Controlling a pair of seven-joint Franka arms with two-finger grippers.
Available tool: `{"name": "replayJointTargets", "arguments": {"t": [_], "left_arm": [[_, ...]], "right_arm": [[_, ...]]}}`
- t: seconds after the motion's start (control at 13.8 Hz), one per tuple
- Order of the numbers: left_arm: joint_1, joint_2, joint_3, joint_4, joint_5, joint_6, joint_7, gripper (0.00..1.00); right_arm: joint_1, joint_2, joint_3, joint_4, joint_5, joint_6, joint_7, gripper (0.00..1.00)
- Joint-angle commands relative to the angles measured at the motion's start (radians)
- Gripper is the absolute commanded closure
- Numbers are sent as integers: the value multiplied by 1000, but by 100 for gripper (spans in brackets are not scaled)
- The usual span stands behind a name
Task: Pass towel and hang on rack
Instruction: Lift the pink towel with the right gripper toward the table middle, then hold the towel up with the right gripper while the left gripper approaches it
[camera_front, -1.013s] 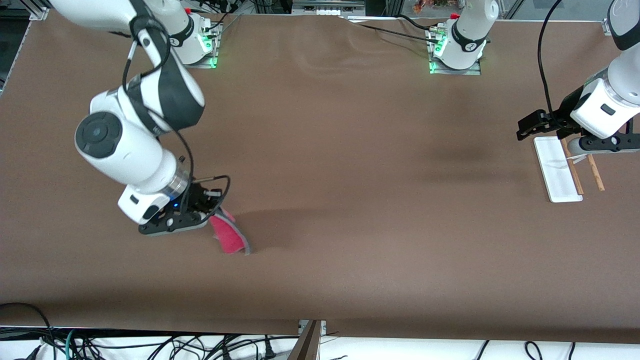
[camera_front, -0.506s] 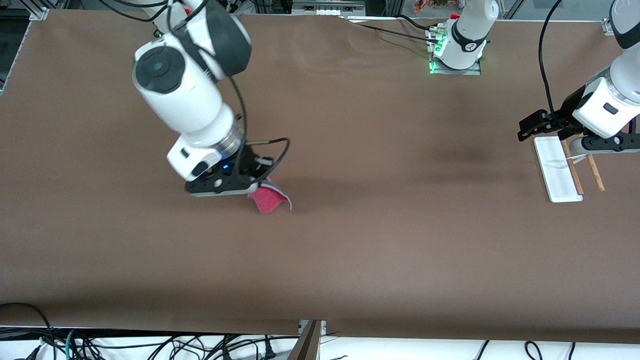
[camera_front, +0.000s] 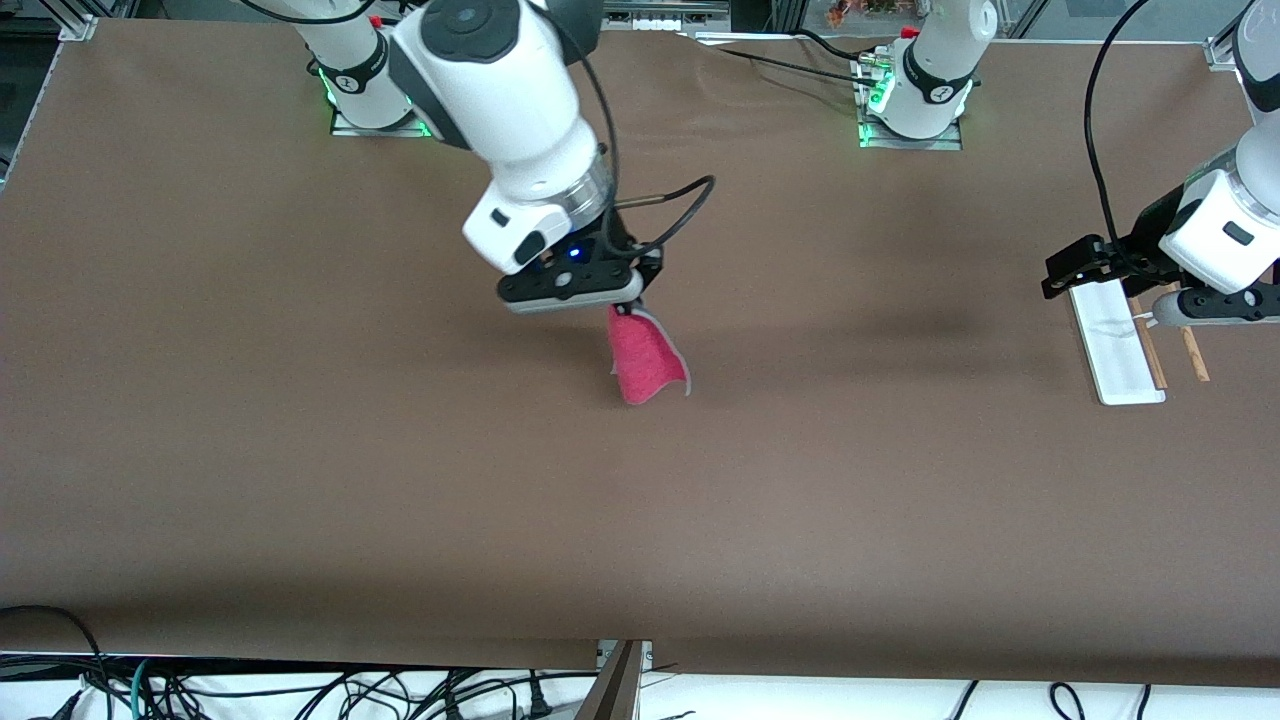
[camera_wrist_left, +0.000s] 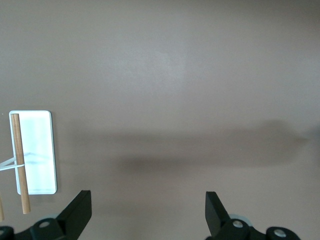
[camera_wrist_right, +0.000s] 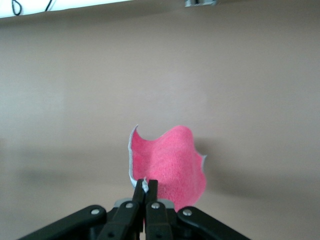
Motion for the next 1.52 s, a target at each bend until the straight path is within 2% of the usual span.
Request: {"name": "replayJointTargets", "arguments": {"t": [0.0,0.14,0.22,0.36,0.51,0.72,1.09,1.3,1.45], "left_arm": [[-7,69,-5,45,18,-34,6,0],[-7,88,-3,43,10,-40,16,0],[-6,156,-3,49,1,-43,16,0],[11,175,-3,63,-38,-44,85,0],[11,191,-2,49,-120,-41,196,0],[-6,229,-6,46,-258,-15,219,0],[-36,329,-89,45,-286,164,351,0],[-47,401,-167,46,-301,293,371,0],[-87,434,-184,46,-303,394,434,0]], "right_arm": [[28,20,2,27,11,17,55,100],[29,15,16,29,15,17,55,100],[29,14,18,29,15,17,55,100],[26,15,16,29,15,26,49,100],[28,15,18,29,15,23,54,100],[28,17,18,29,13,28,46,100],[28,20,18,29,13,50,46,100],[28,23,18,27,13,51,46,100],[29,23,19,27,13,43,46,100]]}}
